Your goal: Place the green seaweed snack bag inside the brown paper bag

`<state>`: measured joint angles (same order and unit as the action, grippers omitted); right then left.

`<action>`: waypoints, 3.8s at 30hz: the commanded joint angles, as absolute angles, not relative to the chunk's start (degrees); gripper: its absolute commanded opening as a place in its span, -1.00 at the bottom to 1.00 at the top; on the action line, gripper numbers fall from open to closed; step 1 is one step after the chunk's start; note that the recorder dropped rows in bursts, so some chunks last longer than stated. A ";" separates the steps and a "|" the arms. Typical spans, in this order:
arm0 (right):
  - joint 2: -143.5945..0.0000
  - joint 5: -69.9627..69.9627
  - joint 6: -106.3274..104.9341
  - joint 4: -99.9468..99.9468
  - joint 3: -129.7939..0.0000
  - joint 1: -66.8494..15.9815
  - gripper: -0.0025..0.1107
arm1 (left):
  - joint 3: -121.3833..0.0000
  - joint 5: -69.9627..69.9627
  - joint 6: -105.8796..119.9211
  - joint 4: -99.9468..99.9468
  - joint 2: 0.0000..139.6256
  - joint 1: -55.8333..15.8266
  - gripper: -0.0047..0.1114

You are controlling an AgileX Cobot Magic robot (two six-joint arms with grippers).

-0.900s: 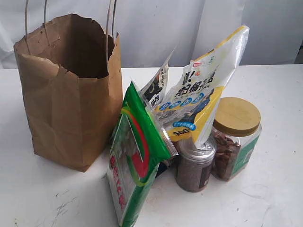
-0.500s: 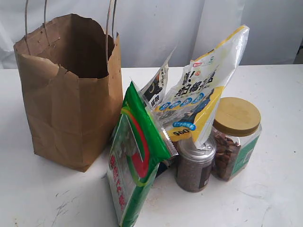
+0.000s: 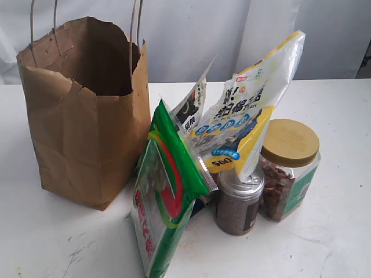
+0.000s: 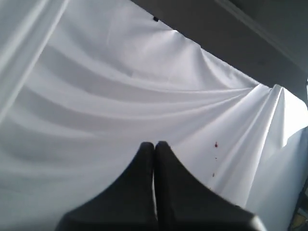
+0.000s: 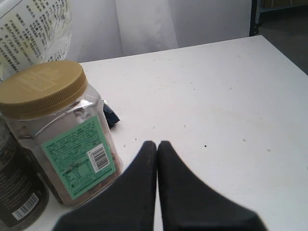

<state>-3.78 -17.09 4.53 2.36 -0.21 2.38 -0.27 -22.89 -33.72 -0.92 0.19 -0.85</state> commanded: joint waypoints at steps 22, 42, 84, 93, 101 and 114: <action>-3.50 -16.81 4.65 2.40 0.00 2.31 -0.96 | -33.13 8.53 -42.09 21.30 45.53 -26.37 -0.92; -3.50 -16.81 4.65 2.40 0.00 2.31 -0.96 | -31.53 2.76 -36.88 23.12 53.34 -34.24 -0.87; -3.50 -16.81 4.65 2.40 0.00 2.31 -0.96 | -26.67 -10.71 11.15 -27.52 68.70 -64.56 0.72; -3.50 -16.81 4.65 2.40 0.00 2.31 -0.96 | -26.67 -17.20 13.97 -27.25 73.78 -64.56 0.72; -3.50 -16.81 4.65 2.40 0.00 2.31 -0.96 | -26.67 -23.64 23.93 -40.30 78.75 -64.56 0.72; -3.50 -16.81 4.65 2.40 0.00 2.31 -0.96 | -26.67 -26.11 26.99 -46.30 79.60 -64.56 -0.06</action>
<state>-3.78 -17.09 4.53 2.36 -0.21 2.38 -26.84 -24.55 26.99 -45.72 79.47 -64.27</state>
